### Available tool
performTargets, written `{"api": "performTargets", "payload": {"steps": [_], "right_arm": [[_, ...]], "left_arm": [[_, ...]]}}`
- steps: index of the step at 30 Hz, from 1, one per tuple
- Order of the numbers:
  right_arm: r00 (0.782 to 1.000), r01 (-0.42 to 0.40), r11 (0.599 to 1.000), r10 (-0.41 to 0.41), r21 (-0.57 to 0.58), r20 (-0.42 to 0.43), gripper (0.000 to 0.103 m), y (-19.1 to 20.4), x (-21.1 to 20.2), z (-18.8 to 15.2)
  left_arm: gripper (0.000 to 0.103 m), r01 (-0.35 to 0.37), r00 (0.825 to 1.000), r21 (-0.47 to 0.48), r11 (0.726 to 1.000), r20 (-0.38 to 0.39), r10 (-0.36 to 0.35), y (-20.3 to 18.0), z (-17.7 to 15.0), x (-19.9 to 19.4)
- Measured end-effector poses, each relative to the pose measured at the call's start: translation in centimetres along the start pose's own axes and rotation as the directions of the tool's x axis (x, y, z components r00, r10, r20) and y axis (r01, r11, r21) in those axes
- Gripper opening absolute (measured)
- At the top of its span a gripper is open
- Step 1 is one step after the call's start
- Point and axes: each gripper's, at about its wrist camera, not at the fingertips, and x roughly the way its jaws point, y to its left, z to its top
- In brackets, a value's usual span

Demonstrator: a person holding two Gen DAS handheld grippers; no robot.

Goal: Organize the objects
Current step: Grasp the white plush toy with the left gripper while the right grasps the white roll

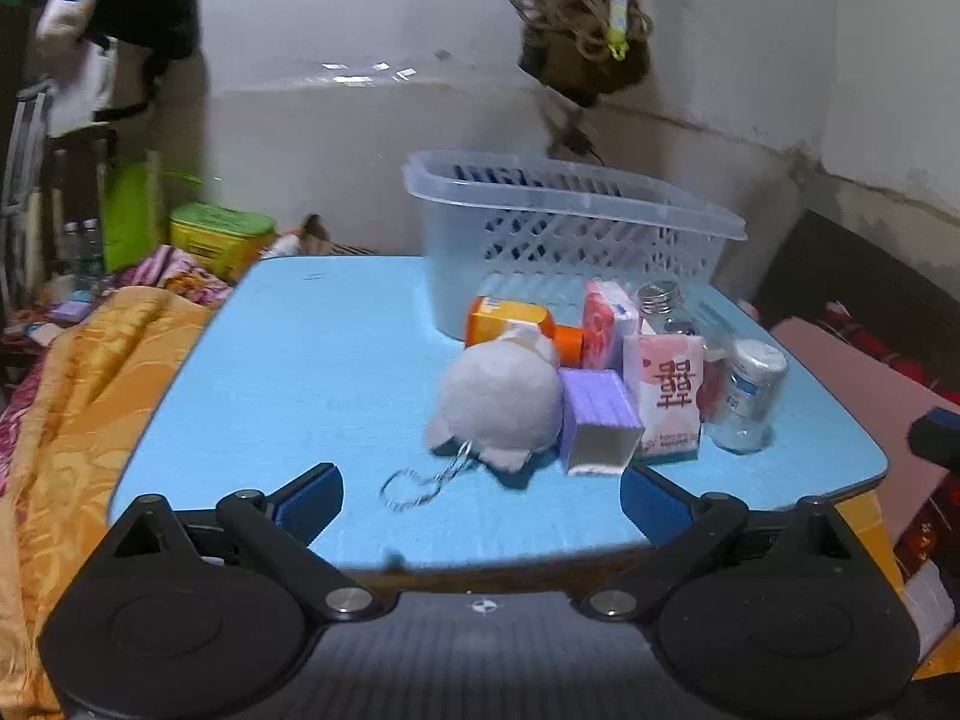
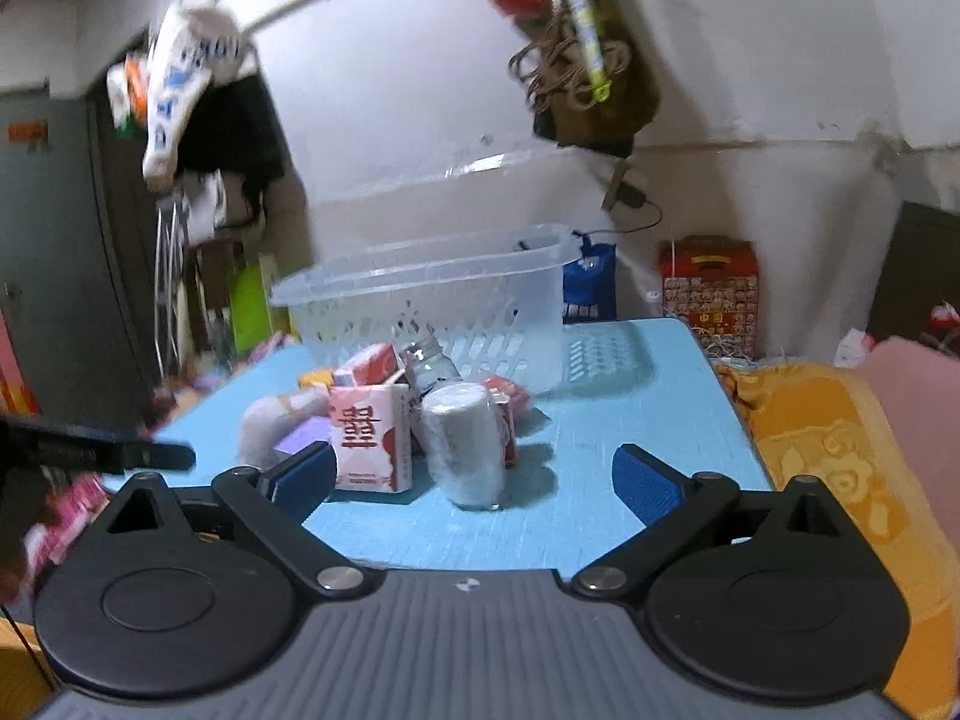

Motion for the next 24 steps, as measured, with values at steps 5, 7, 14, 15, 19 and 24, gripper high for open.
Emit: {"api": "performTargets", "payload": {"steps": [5,7,14,15,19,24], "right_arm": [[0.994,0.015,0.993,-0.027,-0.116,-0.102,0.099,0.1,4.9,1.0],[0.99,-0.013,0.995,-0.001,-0.099,-0.139,0.098,-0.4,6.0,0.6],[0.988,-0.075,0.996,0.068,-0.043,-0.137,0.093,-1.4,6.8,0.1],[0.986,-0.085,0.995,0.078,-0.047,-0.145,0.09,-1.3,7.2,0.1],[0.982,-0.084,0.99,0.064,-0.11,-0.18,0.078,-0.3,8.2,-0.2],[0.982,-0.074,0.991,0.052,-0.114,-0.183,0.072,-0.2,8.7,-0.1]], "left_arm": [[0.101,0.041,0.999,0.024,0.999,-0.03,-0.041,1.0,2.5,3.0],[0.101,0.042,0.998,0.029,0.999,-0.044,-0.041,1.7,2.8,4.4],[0.099,0.128,0.99,-0.015,0.992,-0.066,-0.129,3.3,2.5,7.5],[0.099,0.132,0.989,0.002,0.991,-0.068,-0.132,2.9,2.6,7.7],[0.098,0.135,0.986,0.045,0.99,-0.101,-0.129,1.7,2.3,9.4],[0.098,0.119,0.99,0.051,0.992,-0.078,-0.115,1.7,2.0,9.8]]}}
